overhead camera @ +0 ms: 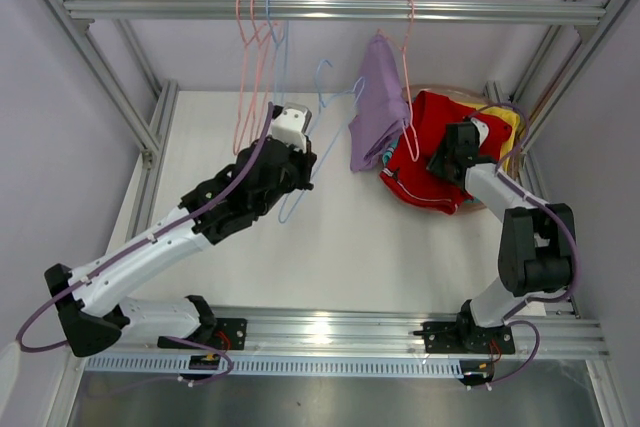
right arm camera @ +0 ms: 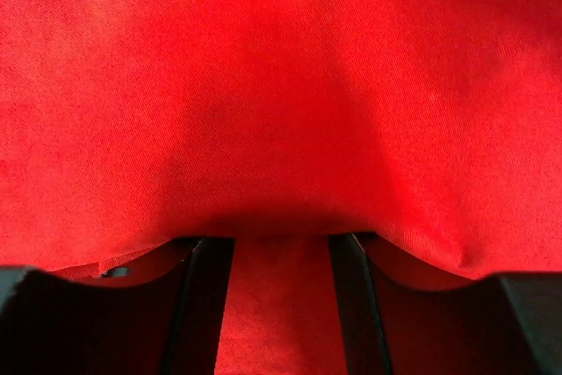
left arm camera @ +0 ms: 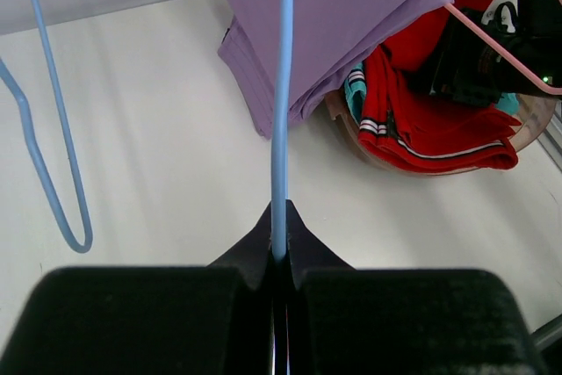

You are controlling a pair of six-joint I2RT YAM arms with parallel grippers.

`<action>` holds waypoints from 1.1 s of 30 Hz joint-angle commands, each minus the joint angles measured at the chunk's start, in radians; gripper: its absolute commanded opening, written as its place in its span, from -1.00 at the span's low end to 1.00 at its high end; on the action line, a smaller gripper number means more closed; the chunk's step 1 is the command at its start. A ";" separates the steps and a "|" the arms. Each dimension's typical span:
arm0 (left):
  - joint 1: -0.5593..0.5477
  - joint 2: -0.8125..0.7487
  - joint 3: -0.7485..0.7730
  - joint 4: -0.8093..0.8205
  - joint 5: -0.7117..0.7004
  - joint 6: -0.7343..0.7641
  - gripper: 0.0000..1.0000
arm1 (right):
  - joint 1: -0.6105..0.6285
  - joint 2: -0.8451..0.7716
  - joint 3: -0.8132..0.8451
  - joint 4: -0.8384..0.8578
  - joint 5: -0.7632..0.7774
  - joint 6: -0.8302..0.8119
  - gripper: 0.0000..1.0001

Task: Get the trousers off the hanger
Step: Place the trousers in the bin, then place the hanger at the clothesline.

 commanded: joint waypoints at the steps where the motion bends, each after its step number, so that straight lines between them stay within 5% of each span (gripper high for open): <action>1: -0.021 -0.043 0.058 0.026 -0.061 0.065 -0.99 | -0.003 0.073 0.023 0.030 -0.039 -0.010 0.01; 8: -0.045 -0.063 0.156 -0.017 -0.153 0.155 -0.99 | -0.004 -0.051 0.062 -0.051 -0.066 -0.026 0.33; 18: -0.029 0.091 0.381 -0.058 -0.296 0.212 -0.99 | 0.000 -0.249 0.054 -0.100 -0.155 -0.044 0.50; 33: 0.194 0.421 0.794 -0.213 -0.157 0.117 -0.99 | -0.010 -0.303 -0.012 -0.071 -0.202 -0.076 0.60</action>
